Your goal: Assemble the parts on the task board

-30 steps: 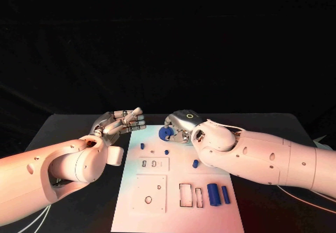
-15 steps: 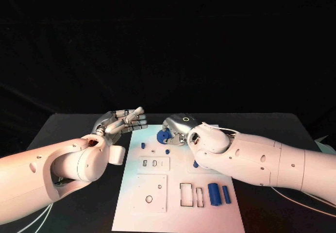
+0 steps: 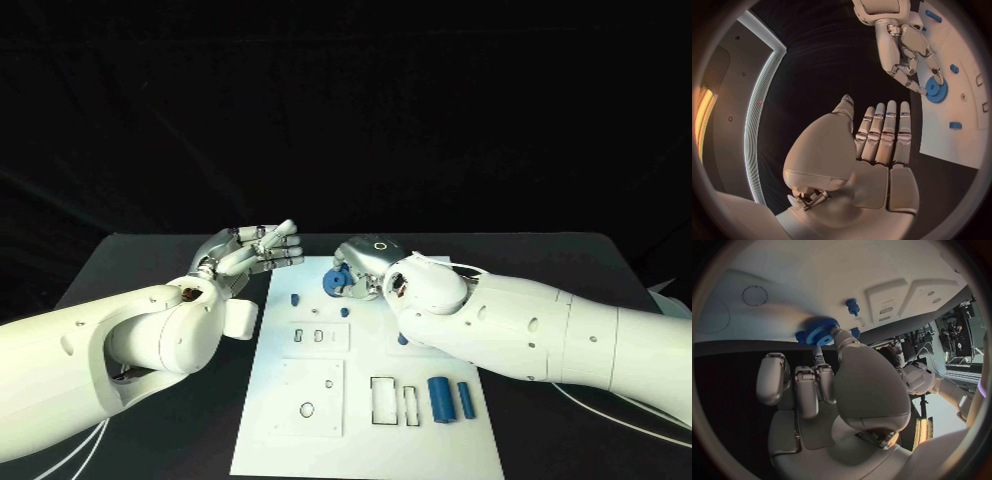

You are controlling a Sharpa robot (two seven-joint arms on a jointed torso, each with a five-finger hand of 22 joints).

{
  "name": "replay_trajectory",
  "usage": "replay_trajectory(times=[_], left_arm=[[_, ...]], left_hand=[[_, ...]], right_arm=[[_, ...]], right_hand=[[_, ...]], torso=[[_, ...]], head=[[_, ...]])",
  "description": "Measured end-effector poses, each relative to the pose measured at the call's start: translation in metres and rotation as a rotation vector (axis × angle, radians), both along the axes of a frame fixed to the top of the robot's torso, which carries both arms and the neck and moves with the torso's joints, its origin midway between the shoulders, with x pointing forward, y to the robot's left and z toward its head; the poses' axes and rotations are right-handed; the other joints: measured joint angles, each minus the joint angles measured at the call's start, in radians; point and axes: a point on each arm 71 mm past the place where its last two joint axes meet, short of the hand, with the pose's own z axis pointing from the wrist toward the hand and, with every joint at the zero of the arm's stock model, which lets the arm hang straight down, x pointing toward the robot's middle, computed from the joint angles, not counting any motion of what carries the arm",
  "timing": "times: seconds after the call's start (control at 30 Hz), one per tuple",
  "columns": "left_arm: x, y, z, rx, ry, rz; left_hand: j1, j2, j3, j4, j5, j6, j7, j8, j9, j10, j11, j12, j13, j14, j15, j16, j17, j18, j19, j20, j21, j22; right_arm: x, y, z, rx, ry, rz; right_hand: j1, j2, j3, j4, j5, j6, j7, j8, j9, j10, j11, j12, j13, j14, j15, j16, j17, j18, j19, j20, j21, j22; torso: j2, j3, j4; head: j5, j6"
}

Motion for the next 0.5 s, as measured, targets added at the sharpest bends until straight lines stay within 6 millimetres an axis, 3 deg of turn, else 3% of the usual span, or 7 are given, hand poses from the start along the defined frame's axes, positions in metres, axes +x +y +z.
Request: replay_trajectory(times=[0.27,0.4,0.5], left_arm=[[0.0002,0.0004,0.0000,0.000,0.001,0.001],[0.0002,0.0004,-0.0001,0.001,0.001,0.001],[0.0002,0.0005,-0.0001,0.001,0.001,0.001]], left_hand=[[0.000,0.000,0.000,0.000,0.000,0.000,0.000,0.000,0.000,0.000,0.000,0.000,0.000,0.000,0.000,-0.004,0.000,0.000,-0.004,0.004,0.000,0.000],[0.000,0.000,0.000,0.000,0.000,0.000,0.000,0.000,0.000,0.000,0.000,0.000,0.000,0.000,0.000,-0.004,0.000,0.000,-0.004,0.004,0.000,0.000],[0.000,0.000,0.000,0.000,0.000,0.000,0.000,0.000,0.000,0.000,0.000,0.000,0.000,0.000,0.000,-0.004,0.000,0.000,-0.004,0.004,0.000,0.000]], right_arm=[[-0.0002,0.0012,-0.0009,-0.004,0.011,0.006],[-0.0003,0.0008,-0.0015,-0.005,0.020,0.007],[-0.0003,-0.0007,-0.0021,-0.006,0.028,0.006]], right_hand=[[-0.066,-0.018,-0.039,0.041,0.007,-0.032,0.019,-0.054,-0.013,-0.009,0.016,-0.004,0.000,-0.001,0.018,0.000,0.000,0.000,-0.002,0.016,-0.011,-0.003],[-0.098,-0.015,-0.073,0.075,0.024,-0.032,0.019,-0.067,-0.013,-0.009,0.016,-0.004,0.000,-0.001,0.017,0.000,0.000,0.000,-0.005,0.020,-0.011,-0.003],[-0.126,0.001,-0.091,0.104,0.054,-0.017,0.015,-0.068,-0.010,-0.005,0.019,-0.004,0.000,-0.001,0.017,0.000,0.000,0.000,-0.002,0.023,-0.011,0.001]], torso=[[0.000,0.0000,-0.0004],[0.000,0.0000,-0.0003],[0.000,0.0002,-0.0004]], head=[[0.000,-0.001],[0.000,-0.001],[-0.001,-0.002]])
